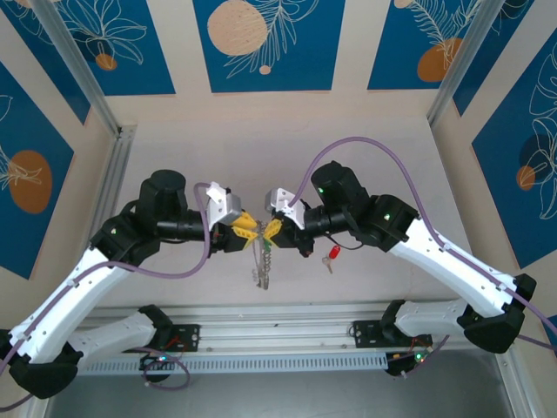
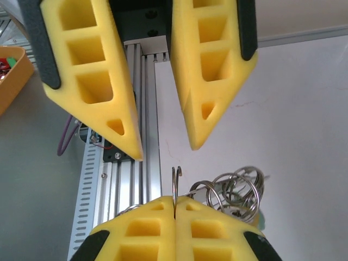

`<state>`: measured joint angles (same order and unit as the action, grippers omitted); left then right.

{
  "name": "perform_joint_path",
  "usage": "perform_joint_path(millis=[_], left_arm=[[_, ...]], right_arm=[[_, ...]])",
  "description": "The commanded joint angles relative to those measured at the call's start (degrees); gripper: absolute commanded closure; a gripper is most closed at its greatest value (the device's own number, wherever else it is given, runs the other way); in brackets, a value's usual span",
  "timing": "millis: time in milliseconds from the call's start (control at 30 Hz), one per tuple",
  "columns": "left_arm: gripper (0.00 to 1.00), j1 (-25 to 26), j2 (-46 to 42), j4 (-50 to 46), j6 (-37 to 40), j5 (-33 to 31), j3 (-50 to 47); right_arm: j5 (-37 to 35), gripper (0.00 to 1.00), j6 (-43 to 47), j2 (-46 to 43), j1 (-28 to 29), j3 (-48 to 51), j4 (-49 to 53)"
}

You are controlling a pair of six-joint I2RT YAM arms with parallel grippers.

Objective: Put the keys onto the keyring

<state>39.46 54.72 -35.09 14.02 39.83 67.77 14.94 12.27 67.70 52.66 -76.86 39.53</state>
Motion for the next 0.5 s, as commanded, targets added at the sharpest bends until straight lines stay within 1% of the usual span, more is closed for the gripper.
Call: perform_joint_path(millis=[0,133,300,467], left_arm=[[0.75,0.28,-0.14,-1.14,0.94,2.35,1.45],[0.8,0.65,-0.29,-0.45,0.43,3.2,0.86],[0.81,1.48,0.72,-1.3,1.12,3.51,1.41],[0.88,2.13,1.37,-1.03,1.19,3.94,1.85]], right_arm=[[0.44,1.0,1.27,-0.62,0.45,-2.77,0.03],[1.21,1.0,1.44,-0.38,0.67,-3.07,0.11],[1.8,1.0,2.1,0.04,0.66,-3.91,0.53],[2.74,1.0,2.6,1.02,0.7,-5.27,1.4]])
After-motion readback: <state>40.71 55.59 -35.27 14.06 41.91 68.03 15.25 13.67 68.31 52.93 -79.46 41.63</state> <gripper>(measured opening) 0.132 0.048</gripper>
